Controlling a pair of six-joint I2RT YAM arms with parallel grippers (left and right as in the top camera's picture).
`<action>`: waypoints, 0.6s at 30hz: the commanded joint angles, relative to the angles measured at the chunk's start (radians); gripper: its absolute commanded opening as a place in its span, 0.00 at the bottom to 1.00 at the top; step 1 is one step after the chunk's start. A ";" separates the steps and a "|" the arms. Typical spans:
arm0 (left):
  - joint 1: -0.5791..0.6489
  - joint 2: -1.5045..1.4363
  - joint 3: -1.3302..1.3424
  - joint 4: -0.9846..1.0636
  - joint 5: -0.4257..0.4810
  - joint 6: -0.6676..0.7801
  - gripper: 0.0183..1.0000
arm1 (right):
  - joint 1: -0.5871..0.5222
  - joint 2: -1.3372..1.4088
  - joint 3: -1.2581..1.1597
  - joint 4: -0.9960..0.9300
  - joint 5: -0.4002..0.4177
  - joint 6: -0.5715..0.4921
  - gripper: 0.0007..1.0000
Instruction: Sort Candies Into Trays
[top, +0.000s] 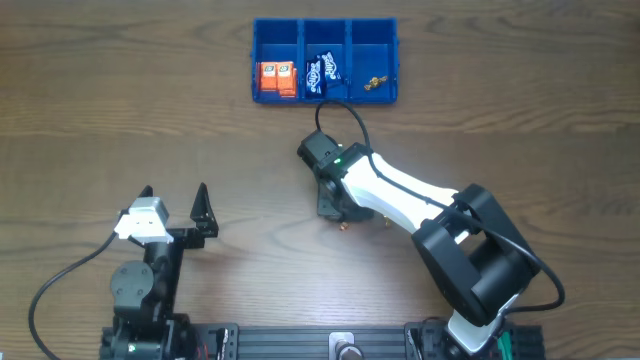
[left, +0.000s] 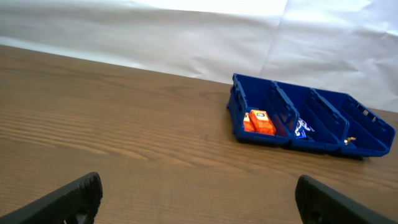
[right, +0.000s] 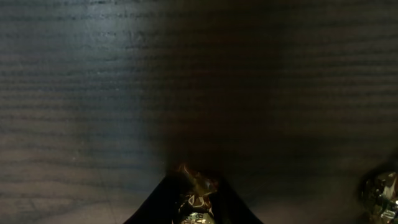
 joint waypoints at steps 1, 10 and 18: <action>0.003 -0.006 -0.017 -0.040 -0.013 0.006 1.00 | -0.004 0.005 0.011 -0.011 0.023 0.006 0.18; 0.003 -0.006 -0.017 -0.040 -0.013 0.006 1.00 | -0.262 0.015 0.671 -0.199 0.233 -0.253 0.19; 0.003 -0.006 -0.017 -0.040 -0.013 0.006 1.00 | -0.371 0.266 0.746 0.149 0.260 -0.406 0.19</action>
